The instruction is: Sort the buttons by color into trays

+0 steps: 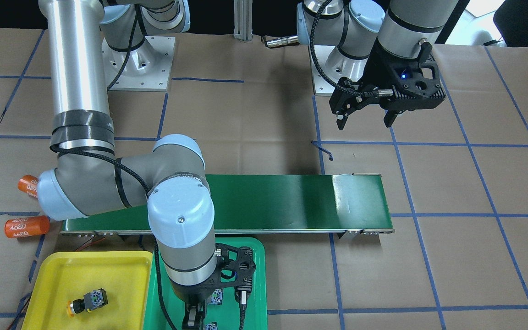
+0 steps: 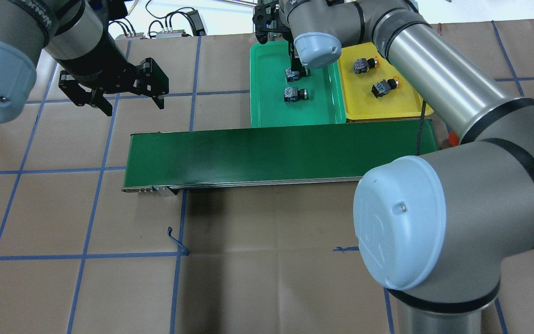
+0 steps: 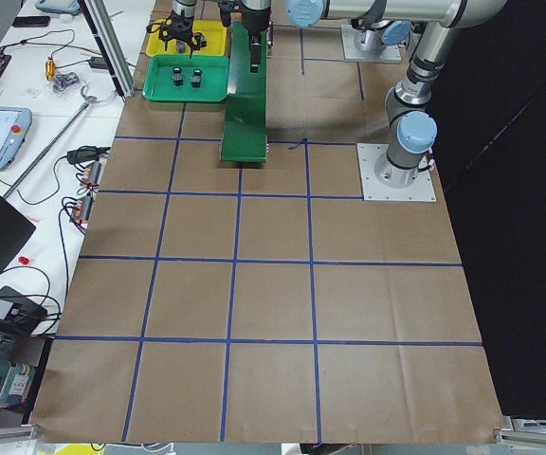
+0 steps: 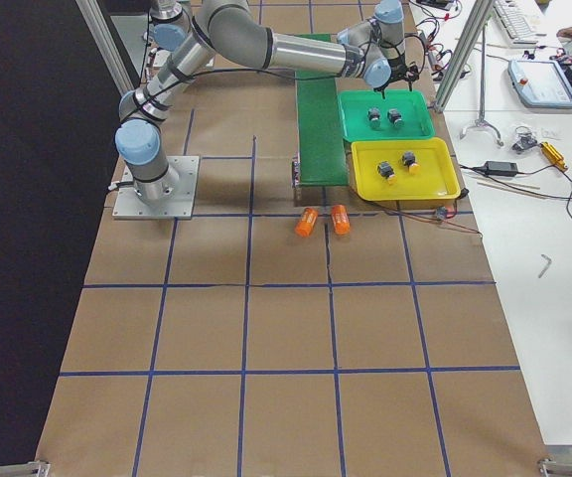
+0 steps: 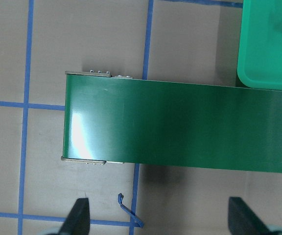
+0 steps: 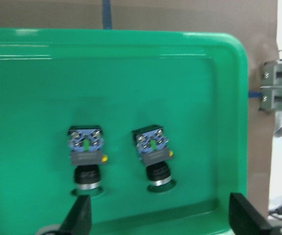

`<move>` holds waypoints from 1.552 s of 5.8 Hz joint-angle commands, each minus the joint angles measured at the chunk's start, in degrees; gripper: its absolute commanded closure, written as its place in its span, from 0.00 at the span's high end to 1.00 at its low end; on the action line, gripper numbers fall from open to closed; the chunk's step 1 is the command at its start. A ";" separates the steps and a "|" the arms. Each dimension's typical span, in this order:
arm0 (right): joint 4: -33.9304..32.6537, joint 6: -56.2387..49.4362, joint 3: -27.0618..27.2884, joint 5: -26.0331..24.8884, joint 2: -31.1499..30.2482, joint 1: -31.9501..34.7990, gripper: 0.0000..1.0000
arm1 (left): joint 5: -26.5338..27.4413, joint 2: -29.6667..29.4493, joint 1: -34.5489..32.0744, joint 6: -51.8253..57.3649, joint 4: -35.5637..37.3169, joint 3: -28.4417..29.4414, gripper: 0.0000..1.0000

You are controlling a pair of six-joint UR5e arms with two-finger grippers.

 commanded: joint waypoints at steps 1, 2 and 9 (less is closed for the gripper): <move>18.87 19.59 1.56 0.29 -9.41 -2.06 1.00 | -0.03 0.32 -0.06 0.09 0.00 0.01 0.99; 27.05 29.72 4.80 0.81 -16.16 -3.56 1.00 | -0.03 0.32 -0.06 0.09 0.00 0.01 0.99; 28.20 69.69 23.56 3.78 -39.79 -10.61 1.00 | -0.03 0.41 -0.06 0.09 0.00 -0.08 0.99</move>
